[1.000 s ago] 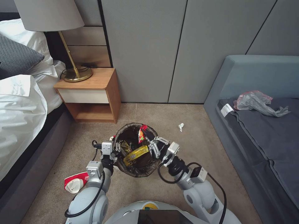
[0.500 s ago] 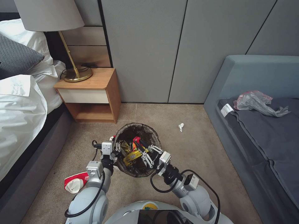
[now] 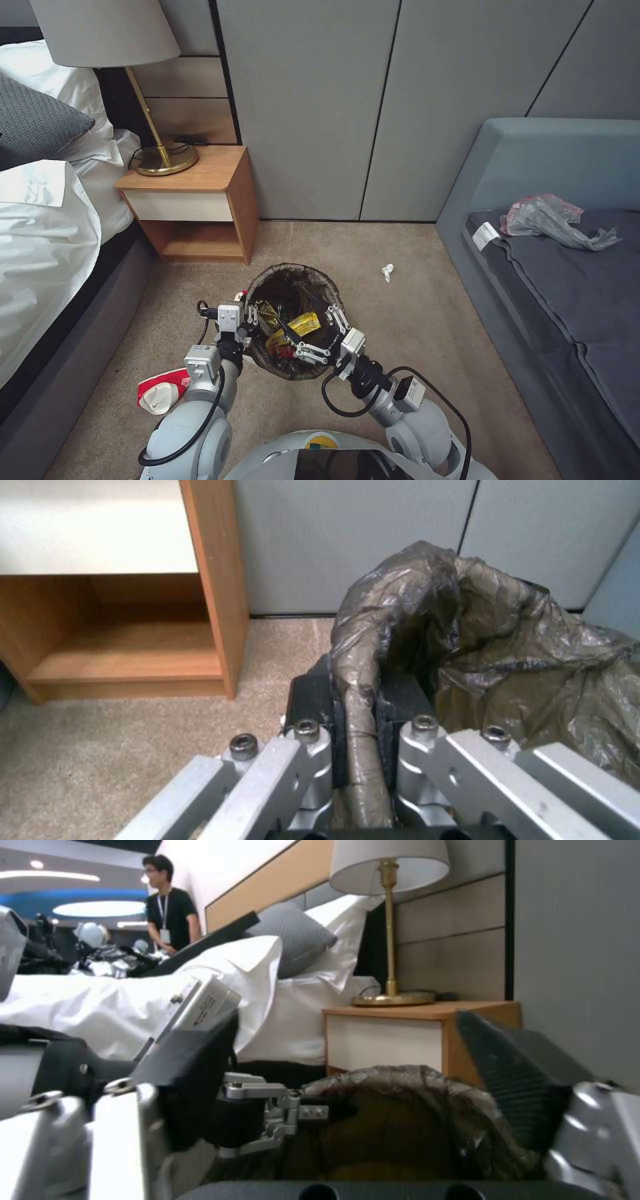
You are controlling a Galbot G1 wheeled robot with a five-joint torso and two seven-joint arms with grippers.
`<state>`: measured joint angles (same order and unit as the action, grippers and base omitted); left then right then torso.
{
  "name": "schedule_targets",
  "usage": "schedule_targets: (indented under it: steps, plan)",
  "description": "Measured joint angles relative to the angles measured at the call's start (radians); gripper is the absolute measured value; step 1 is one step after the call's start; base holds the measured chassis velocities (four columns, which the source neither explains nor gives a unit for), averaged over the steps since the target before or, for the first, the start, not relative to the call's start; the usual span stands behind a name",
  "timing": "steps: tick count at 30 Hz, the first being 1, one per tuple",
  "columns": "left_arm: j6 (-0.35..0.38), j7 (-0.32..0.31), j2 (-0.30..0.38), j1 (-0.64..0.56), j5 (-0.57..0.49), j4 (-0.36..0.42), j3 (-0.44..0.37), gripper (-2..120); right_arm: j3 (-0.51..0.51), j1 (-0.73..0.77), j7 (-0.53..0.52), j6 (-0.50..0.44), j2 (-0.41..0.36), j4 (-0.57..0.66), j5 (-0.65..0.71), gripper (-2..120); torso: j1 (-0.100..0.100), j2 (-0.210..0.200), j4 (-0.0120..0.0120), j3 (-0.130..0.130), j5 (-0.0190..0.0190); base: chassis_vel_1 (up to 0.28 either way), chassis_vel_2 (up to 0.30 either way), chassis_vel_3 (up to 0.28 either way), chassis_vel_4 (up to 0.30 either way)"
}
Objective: Pick up the trash bin, then pick up the garbage from the floor and place it into the trash bin.
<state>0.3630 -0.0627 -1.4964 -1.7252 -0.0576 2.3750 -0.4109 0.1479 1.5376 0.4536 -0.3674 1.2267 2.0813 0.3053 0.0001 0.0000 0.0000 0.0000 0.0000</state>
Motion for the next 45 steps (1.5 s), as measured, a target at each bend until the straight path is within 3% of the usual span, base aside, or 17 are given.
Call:
schedule_targets:
  steps: [4, 13, 16, 18, 20, 24, 34, 45]
  plan:
    - [0.000, 0.000, 0.000, 0.000, 0.000, 0.000, 0.000, 7, 0.007, 0.007, -0.002, 0.000, -0.003, 0.015, -0.001, 96, 0.000, 0.000, 0.0000, 0.000, 0.0000, 0.000, 0.000, 0.000, 0.000]
    - [0.000, 0.000, 0.000, 0.000, 0.000, 0.000, 0.000, 7, 0.088, 0.066, -0.087, -0.003, 0.009, 0.114, -0.028, 100, 0.000, 0.000, -0.0001, 0.000, 0.0001, 0.000, 0.000, 0.000, 0.000]
    - [0.000, 0.000, 0.000, 0.000, 0.000, 0.000, 0.000, 7, 0.157, 0.129, -0.218, 0.006, 0.034, 0.180, -0.070, 100, 0.000, 0.000, -0.0001, 0.000, 0.0000, 0.000, 0.000, 0.000, 0.000]
    - [0.000, 0.000, 0.000, 0.000, 0.000, 0.000, 0.000, 7, 0.170, 0.145, -0.249, 0.007, 0.044, 0.190, -0.089, 100, 0.000, 0.000, 0.0000, 0.000, 0.0000, 0.000, 0.000, 0.000, 0.000]
    - [0.000, 0.000, 0.000, 0.000, 0.000, 0.000, 0.000, 7, 0.203, 0.198, -0.365, 0.014, 0.072, 0.214, -0.162, 100, 0.000, 0.000, 0.0000, 0.000, 0.0000, 0.000, 0.000, 0.000, 0.000]
    - [0.000, 0.000, 0.000, 0.000, 0.000, 0.000, 0.000, 7, 0.263, 0.256, -0.463, 0.031, 0.105, 0.223, -0.196, 100, 0.000, 0.000, -0.0001, 0.000, 0.0001, 0.000, 0.000, 0.000, 0.000]
    - [0.000, 0.000, 0.000, 0.000, 0.000, 0.000, 0.000, 7, 0.398, 0.283, -0.506, -0.038, 0.144, 0.192, -0.211, 100, 0.000, 0.000, 0.0000, 0.000, 0.0001, 0.000, 0.000, 0.000, 0.000]
    - [0.000, 0.000, 0.000, 0.000, 0.000, 0.000, 0.000, 7, 0.411, 0.250, -0.491, -0.039, 0.154, 0.168, -0.188, 100, 0.000, 0.000, 0.0001, 0.000, 0.0001, 0.000, 0.000, 0.000, 0.000]
